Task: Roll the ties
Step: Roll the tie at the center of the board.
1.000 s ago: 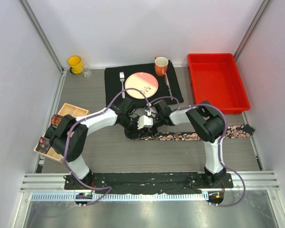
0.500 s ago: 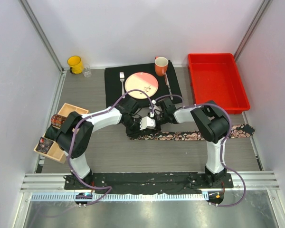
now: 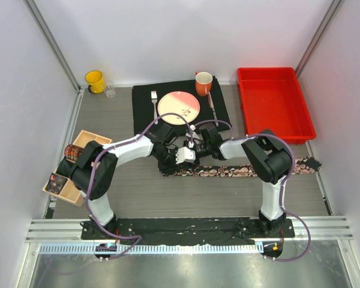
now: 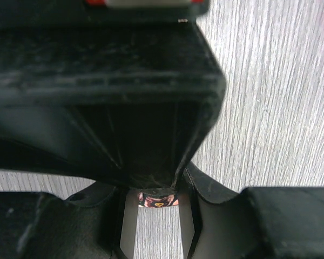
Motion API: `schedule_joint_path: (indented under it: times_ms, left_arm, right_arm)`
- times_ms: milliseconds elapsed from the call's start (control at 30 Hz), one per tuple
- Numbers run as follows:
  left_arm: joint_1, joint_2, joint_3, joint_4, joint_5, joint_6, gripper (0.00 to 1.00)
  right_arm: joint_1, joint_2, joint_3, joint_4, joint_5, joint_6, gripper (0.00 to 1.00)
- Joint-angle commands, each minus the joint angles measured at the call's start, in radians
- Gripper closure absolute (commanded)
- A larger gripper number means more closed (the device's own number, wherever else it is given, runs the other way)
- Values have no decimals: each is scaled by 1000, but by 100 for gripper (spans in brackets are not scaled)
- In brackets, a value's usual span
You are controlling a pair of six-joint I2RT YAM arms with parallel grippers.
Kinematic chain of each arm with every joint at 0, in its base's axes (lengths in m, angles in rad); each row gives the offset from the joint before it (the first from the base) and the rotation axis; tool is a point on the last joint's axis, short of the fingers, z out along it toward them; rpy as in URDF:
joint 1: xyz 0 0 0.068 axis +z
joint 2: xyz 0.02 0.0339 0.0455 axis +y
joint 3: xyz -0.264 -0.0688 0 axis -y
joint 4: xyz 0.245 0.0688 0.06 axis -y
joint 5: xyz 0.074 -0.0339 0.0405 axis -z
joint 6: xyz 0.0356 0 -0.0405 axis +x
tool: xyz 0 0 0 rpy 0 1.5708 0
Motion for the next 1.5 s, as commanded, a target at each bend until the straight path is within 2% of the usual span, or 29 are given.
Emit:
schedule_joint_path:
  times_ms: [0,233,400,467,500,533,567,600,633,733,800,1000,1067,1233,1333,1367,1467]
  left_arm:
    - [1,16,11,-36,-41,13,65]
    - [1,21,13,-39,-40,10,65]
    - [1,28,19,-46,-41,12,64]
    - [1,27,19,-48,-40,13,64]
    - [1,27,19,-48,-40,13,63]
    - [1,25,20,-49,-37,12,62]
    - [1,19,20,-49,-34,4,59]
    - [2,13,20,-48,-30,1,51]
    - [7,4,17,-48,-26,-1,48]
    - [48,-47,6,-45,38,-16,37]
    - [80,-99,-7,-30,130,-24,33]
    - [189,-231,-136,135,300,-65,26]
    - [197,-272,-176,173,310,-73,25]
    - [200,-306,-214,201,319,-64,20]
    - [185,-274,-172,109,275,46,18]
    - [176,-240,-158,87,202,92,18]
    - [128,-185,-95,0,103,128,18]
  right_arm:
    - [15,33,5,81,7,23,70]
    - [15,63,-17,94,7,21,70]
    - [21,74,-43,199,5,73,69]
    - [21,73,-40,194,7,64,72]
    - [21,73,-37,185,11,60,75]
    - [19,73,-27,167,13,48,85]
    - [21,73,-21,144,16,3,90]
    - [19,71,-12,74,29,-24,95]
    - [18,71,5,33,36,-49,99]
    - [10,74,5,-50,46,-115,99]
    - [9,76,5,-85,59,-144,99]
    - [1,105,16,-128,86,-183,99]
    - [-4,111,28,-149,86,-192,99]
    - [-4,108,43,-162,77,-207,99]
    - [-4,99,51,-168,74,-218,99]
    - [-4,99,52,-168,68,-221,99]
    - [1,93,51,-154,43,-210,99]
